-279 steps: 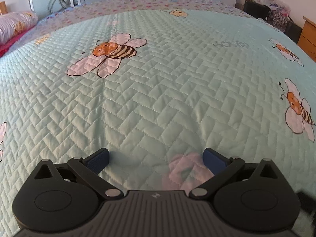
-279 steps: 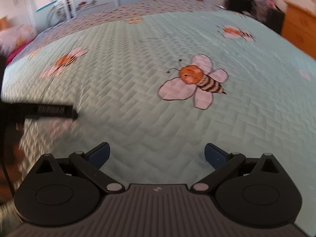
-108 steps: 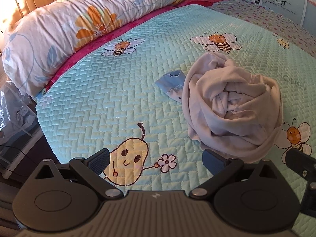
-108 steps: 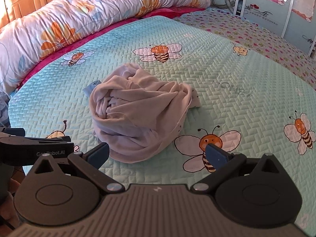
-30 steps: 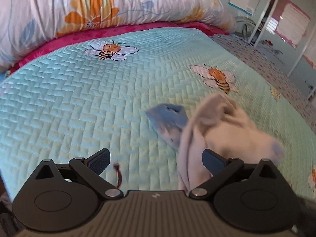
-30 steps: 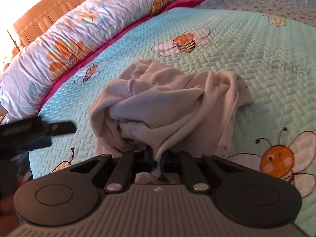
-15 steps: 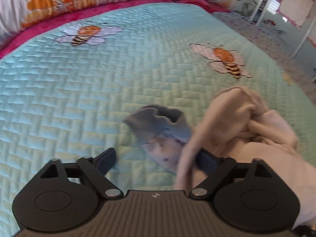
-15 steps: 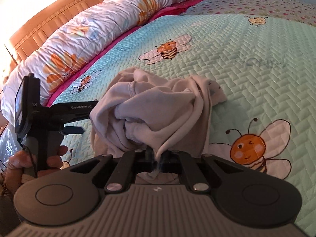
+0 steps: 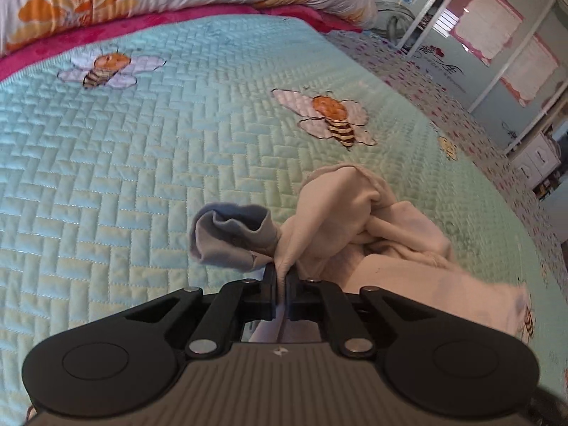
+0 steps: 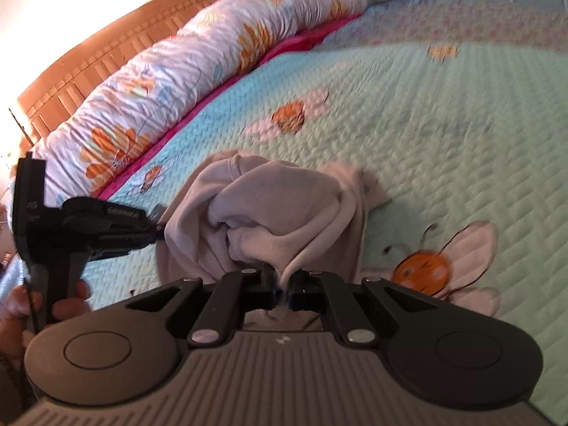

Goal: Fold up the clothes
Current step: 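Lift and pull the romper apart with both grippers to unroll it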

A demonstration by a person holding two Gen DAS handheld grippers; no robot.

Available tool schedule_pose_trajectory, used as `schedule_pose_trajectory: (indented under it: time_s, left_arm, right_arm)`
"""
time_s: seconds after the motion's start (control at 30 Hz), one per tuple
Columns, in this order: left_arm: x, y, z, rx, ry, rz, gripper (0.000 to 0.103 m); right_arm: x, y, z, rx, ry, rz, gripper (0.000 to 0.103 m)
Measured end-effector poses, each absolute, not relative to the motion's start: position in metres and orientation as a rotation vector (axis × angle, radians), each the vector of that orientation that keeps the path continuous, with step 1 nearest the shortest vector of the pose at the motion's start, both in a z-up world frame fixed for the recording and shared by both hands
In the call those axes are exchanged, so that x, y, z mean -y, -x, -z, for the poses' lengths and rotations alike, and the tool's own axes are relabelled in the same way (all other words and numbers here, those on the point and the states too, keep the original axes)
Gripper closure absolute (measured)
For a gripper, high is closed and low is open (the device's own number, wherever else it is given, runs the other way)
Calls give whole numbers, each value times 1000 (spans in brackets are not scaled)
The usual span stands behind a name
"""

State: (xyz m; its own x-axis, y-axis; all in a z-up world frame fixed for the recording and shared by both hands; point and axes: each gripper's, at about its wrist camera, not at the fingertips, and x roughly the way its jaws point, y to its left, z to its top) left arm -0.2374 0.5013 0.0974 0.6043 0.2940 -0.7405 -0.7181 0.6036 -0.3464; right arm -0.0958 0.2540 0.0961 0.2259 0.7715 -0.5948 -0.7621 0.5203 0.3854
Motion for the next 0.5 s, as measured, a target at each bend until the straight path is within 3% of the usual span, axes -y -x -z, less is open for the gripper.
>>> schedule_pose_trajectory:
  time_s: [0.23, 0.5]
  left_arm:
    - [-437, 222, -170, -594, 564, -505, 100]
    - [-309, 189, -257, -473, 533, -164, 101]
  right_arm:
    - [-200, 81, -141, -698, -53, -990, 98]
    - [-58, 60, -202, -552, -98, -788, 98]
